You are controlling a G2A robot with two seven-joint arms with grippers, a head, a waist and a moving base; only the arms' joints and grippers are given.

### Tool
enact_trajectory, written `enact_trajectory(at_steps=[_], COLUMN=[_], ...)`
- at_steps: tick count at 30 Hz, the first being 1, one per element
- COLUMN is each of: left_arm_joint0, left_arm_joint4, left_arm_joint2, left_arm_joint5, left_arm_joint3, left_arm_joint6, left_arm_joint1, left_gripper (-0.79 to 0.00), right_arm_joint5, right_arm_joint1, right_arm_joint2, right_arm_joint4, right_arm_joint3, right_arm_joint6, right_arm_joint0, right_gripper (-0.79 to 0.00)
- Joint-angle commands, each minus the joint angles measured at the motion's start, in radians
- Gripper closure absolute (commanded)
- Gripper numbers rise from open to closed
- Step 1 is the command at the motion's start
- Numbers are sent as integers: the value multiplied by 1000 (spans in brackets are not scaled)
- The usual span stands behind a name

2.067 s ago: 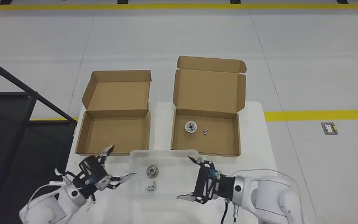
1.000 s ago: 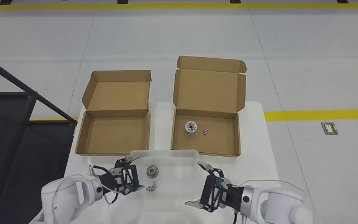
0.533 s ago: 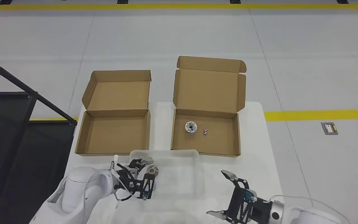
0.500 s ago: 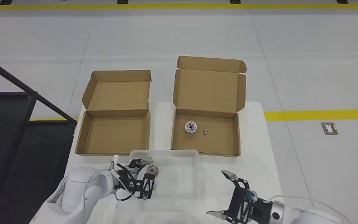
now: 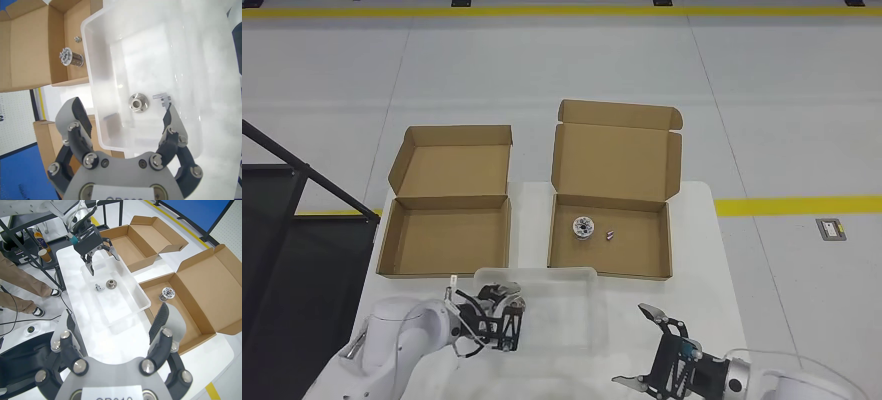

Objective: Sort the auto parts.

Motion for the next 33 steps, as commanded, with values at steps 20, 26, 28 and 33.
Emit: enact_trajectory(at_steps=[20, 26, 28, 33], left_arm_joint0=[-432, -526, -554, -623], left_arm_joint4=[-368, -469, -498, -579], left_arm_joint2=[507, 621, 656, 745], left_arm_joint5=[1, 1, 1, 1], left_arm_joint3=[252, 288, 302, 339], left_arm_joint6=[-228, -304, -332, -370], left_arm_joint1=[94, 99, 96, 86], left_gripper=[-529, -573, -576, -440], right_arm_joint5=[0, 0, 0, 0], right_arm_joint1=[0, 0, 0, 0], right_arm_joint2=[0, 0, 0, 0], right_arm_joint4=[0, 0, 0, 0], right_arm_joint3=[0, 0, 0, 0], right_arm_joint6=[0, 0, 0, 0], right_arm_joint0=[0, 0, 0, 0], right_gripper=[-785, -785, -785, -785])
